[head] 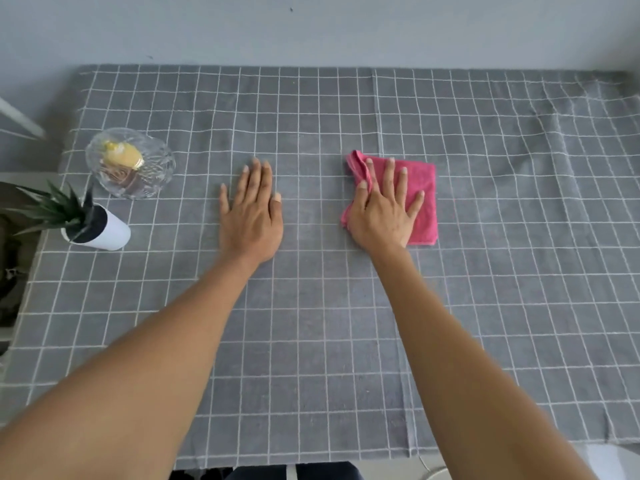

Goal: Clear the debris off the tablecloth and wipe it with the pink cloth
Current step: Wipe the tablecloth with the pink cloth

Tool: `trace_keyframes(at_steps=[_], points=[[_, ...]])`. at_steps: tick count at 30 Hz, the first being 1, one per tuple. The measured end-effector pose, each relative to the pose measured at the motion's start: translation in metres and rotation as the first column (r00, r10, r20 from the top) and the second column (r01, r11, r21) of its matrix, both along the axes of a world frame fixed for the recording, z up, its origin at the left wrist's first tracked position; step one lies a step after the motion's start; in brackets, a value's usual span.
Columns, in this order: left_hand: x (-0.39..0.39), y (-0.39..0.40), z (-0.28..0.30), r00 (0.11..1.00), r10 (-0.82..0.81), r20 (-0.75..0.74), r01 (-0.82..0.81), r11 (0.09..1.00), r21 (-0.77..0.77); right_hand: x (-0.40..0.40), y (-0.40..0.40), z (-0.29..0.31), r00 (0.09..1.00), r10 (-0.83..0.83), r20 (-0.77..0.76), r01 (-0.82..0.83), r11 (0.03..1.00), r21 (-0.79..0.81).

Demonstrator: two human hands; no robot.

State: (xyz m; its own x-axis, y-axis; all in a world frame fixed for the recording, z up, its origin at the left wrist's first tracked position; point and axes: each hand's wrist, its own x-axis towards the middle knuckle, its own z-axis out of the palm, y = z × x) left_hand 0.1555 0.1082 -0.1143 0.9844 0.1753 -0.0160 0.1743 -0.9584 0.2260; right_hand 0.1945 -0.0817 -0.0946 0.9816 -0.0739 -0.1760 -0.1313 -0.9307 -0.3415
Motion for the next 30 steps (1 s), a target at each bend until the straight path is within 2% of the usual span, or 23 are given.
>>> trace_keyframes(at_steps=[5,7,13,19,25,27,30], points=[[0.0,-0.001,0.001,1.0,0.005,0.021,-0.005,1.0,-0.011,0.01,0.064,0.0,0.963,0.27,0.024,-0.27,0.963,0.006],[0.001,0.0,0.001,1.0,0.003,0.022,-0.003,1.0,-0.021,0.011,0.066,-0.001,0.947,0.318,0.037,-0.318,0.948,-0.008],[0.002,0.001,0.0,1.0,0.009,0.002,-0.009,0.999,-0.036,0.021,0.014,-0.002,0.963,0.269,0.017,-0.269,0.963,-0.035],[0.001,0.0,0.001,1.0,0.019,0.004,-0.019,0.999,-0.04,0.036,-0.066,-0.001,0.998,0.06,-0.021,-0.062,0.992,-0.113],[0.001,0.0,0.0,1.0,0.026,0.01,-0.026,0.999,-0.032,0.036,-0.051,0.002,0.996,-0.078,-0.051,0.073,0.993,-0.096],[0.001,-0.001,0.0,1.0,0.018,0.013,-0.017,0.999,-0.029,0.032,-0.028,0.002,0.998,-0.03,-0.059,0.023,0.995,-0.102],[0.001,0.0,0.0,1.0,0.019,0.019,-0.018,0.999,-0.04,0.012,0.019,0.001,0.986,0.166,-0.036,-0.168,0.984,-0.055]])
